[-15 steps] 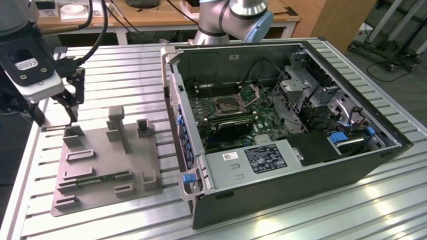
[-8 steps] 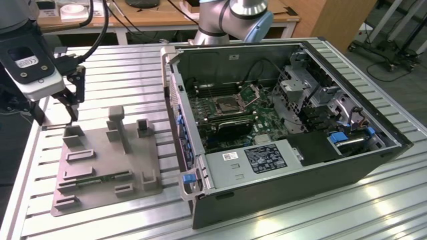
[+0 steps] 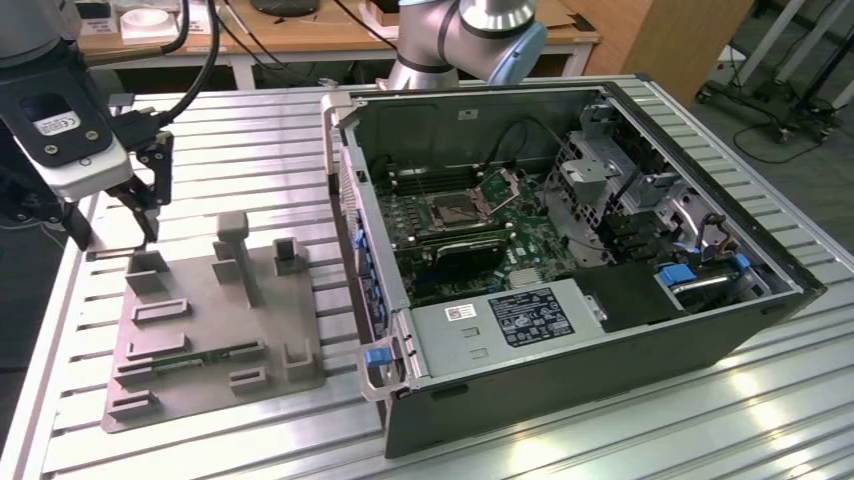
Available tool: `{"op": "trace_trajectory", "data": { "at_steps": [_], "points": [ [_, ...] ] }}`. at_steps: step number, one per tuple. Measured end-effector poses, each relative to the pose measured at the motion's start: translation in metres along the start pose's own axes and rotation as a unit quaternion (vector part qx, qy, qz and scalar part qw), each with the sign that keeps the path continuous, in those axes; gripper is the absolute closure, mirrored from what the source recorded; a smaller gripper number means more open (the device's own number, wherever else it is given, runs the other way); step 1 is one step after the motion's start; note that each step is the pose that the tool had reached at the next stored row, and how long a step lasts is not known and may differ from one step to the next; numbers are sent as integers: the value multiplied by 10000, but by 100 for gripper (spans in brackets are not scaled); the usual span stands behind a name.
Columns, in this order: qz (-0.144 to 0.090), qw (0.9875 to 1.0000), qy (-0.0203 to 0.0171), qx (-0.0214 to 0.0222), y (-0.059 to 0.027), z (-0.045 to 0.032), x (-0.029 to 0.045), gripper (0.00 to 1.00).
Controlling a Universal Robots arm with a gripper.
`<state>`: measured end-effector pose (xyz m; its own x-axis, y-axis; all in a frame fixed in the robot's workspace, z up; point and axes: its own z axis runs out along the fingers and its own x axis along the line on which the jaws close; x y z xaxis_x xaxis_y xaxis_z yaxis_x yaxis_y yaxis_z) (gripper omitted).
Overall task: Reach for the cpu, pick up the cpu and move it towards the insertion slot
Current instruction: 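Pick up the cpu and move it towards the insertion slot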
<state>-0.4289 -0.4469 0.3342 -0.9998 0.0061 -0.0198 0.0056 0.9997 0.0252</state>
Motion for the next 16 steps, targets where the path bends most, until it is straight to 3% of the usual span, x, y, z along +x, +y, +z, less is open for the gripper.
{"op": "trace_trajectory", "data": {
  "at_steps": [16],
  "points": [
    [0, 10000, 0, 0, 0, 2, -57, 46]
  ]
}}
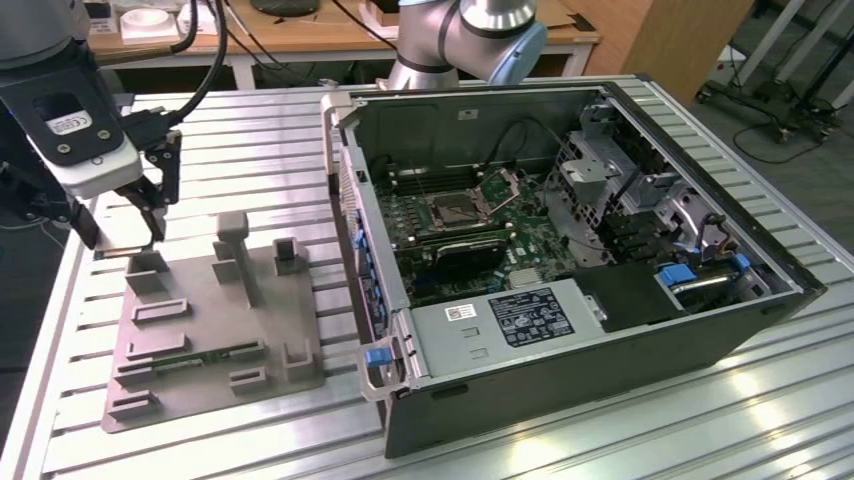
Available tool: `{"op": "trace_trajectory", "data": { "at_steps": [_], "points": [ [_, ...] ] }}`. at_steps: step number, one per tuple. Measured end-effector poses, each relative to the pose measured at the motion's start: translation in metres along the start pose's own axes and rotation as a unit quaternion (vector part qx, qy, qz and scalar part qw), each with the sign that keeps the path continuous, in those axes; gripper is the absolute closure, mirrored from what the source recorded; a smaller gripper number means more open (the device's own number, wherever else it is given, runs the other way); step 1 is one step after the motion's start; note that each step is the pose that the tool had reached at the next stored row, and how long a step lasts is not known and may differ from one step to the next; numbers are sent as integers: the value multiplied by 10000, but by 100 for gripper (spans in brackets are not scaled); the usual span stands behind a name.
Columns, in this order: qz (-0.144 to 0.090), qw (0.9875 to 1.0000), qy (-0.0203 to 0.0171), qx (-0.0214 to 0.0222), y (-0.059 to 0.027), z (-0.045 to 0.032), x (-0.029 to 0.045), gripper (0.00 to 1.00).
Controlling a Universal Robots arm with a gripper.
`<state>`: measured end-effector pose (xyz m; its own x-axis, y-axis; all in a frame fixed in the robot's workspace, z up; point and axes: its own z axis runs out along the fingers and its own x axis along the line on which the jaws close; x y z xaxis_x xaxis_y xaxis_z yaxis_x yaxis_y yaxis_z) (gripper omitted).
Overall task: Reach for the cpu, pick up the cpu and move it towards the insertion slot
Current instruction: 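Pick up the cpu and move it towards the insertion slot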
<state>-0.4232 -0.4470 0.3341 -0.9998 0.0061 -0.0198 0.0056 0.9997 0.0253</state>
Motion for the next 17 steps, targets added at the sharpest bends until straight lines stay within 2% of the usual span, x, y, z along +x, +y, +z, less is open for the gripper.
{"op": "trace_trajectory", "data": {
  "at_steps": [11, 17],
  "points": [
    [-1, 10000, -1, 0, 1, -41, -7, 46],
    [-1, 10000, 1, 0, 1, -42, -48, 46]
  ]
}}
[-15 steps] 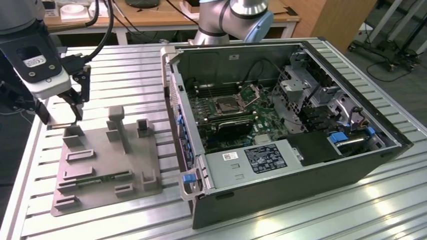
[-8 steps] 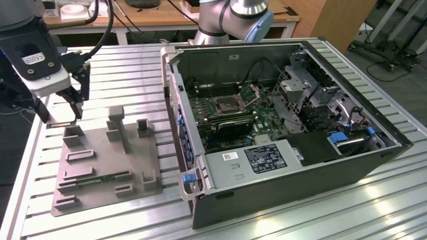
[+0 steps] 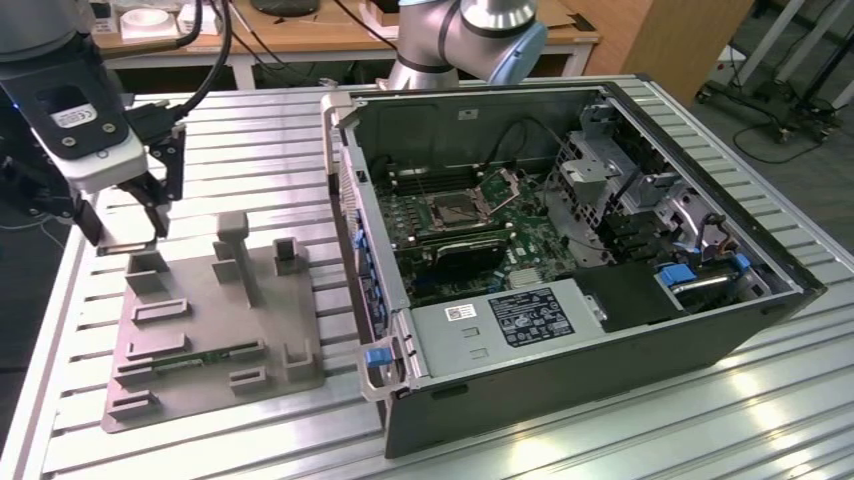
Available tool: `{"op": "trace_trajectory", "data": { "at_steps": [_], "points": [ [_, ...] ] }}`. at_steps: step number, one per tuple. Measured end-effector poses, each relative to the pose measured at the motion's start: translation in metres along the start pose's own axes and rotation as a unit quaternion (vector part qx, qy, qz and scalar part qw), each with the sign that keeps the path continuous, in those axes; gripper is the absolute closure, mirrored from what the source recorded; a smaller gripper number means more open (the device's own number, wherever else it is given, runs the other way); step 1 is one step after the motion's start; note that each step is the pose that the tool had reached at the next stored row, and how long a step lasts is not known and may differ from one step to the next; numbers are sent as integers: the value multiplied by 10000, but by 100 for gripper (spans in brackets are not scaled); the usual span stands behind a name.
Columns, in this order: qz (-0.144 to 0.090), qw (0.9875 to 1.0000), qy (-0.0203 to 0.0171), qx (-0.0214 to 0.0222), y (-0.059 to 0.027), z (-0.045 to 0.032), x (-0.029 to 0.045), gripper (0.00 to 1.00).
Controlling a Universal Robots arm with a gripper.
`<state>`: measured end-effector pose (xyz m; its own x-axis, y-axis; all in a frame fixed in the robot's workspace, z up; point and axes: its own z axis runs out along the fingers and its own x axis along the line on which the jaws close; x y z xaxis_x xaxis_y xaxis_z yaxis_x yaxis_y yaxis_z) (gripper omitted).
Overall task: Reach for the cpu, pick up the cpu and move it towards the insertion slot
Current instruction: 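Pick up the cpu and move it towards the insertion slot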
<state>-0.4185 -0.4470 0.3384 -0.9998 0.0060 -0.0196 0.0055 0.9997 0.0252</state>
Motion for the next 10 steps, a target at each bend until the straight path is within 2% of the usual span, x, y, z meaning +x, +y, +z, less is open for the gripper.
{"op": "trace_trajectory", "data": {
  "at_steps": [10],
  "points": [
    [0, 10000, 0, 0, 1, 2, -68, 46]
  ]
}}
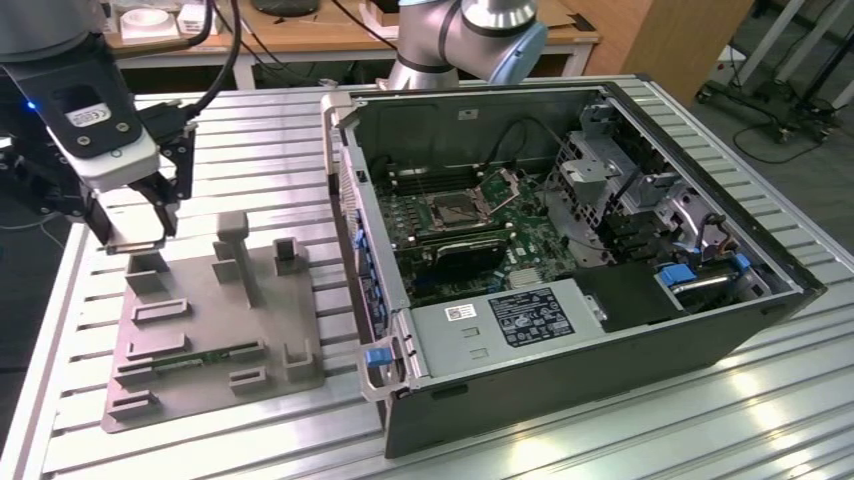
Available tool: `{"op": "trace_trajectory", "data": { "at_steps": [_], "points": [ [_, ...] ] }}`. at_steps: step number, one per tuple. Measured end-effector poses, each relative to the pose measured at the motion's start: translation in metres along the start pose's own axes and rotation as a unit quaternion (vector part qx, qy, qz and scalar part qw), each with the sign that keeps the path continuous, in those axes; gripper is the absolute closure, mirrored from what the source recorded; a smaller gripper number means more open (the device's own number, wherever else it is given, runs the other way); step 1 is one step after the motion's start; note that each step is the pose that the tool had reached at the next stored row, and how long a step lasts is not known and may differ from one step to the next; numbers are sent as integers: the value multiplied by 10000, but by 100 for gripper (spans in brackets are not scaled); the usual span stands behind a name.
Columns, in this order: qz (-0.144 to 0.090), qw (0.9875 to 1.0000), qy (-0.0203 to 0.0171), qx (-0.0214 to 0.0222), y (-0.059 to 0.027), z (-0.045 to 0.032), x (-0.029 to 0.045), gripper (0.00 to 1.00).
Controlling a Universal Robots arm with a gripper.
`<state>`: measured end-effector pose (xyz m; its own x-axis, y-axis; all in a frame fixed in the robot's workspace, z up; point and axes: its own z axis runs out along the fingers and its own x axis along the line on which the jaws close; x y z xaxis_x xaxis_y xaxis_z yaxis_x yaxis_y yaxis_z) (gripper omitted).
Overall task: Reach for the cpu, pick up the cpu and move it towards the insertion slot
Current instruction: 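Pick up the cpu and move it towards the insertion slot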
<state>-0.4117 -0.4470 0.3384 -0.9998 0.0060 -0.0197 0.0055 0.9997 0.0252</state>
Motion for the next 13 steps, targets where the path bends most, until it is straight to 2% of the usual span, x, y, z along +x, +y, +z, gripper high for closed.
{"op": "trace_trajectory", "data": {
  "at_steps": [13],
  "points": [
    [0, 10000, 0, 0, 1, -13, -64, 46]
  ]
}}
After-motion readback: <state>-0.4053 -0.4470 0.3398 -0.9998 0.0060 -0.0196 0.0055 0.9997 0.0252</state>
